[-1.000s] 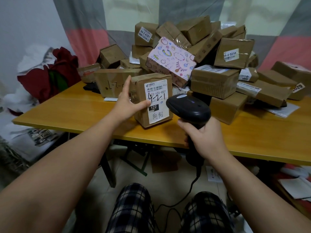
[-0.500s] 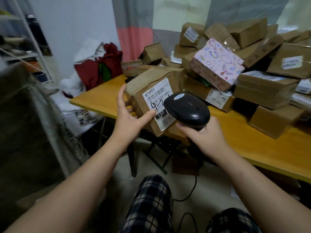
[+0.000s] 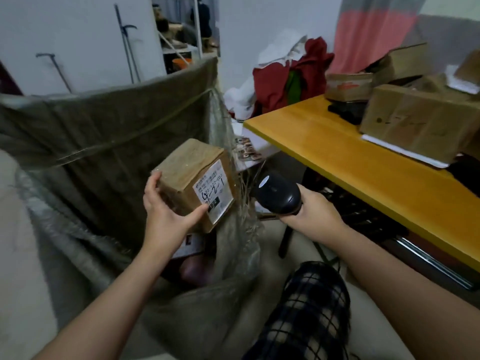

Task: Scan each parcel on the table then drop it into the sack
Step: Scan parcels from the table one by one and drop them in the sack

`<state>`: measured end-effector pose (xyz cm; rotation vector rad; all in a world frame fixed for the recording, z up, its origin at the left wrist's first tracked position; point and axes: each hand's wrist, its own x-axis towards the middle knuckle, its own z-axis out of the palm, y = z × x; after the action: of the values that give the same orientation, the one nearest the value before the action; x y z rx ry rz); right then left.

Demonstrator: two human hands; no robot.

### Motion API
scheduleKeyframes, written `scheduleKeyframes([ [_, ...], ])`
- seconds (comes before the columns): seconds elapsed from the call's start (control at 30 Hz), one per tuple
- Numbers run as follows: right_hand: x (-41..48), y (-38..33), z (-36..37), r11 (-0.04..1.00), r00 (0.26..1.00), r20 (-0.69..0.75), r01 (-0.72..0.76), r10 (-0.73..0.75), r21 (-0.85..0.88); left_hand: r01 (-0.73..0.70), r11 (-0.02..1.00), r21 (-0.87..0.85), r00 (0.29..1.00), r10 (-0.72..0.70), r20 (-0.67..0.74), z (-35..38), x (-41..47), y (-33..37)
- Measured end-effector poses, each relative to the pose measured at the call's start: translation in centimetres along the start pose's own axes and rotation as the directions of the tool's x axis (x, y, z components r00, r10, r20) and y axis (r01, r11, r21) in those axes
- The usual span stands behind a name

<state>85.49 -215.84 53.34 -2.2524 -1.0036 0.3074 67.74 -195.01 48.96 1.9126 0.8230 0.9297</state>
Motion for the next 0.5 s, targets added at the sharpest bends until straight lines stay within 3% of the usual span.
scheduleKeyframes([
  [0.13,2.3,-1.5,4.9,1.000,0.995,0.099,0.014,-0.015,0.011,0.053,0.935,0.350,0.994,-0.083,0.072,-2.3,0.7,-3.9],
  [0.27,3.6,-3.1,9.6,0.994,0.986,0.155,0.048,-0.063,0.099,0.097,0.727,0.680,0.967,-0.231,0.110,-5.5,0.3,-8.3],
  [0.5,4.0,-3.7,16.0,0.981,0.966,0.256,-0.012,-0.038,0.192,0.008,0.359,0.933,0.867,-0.468,0.172,-7.7,-1.6,-12.7],
])
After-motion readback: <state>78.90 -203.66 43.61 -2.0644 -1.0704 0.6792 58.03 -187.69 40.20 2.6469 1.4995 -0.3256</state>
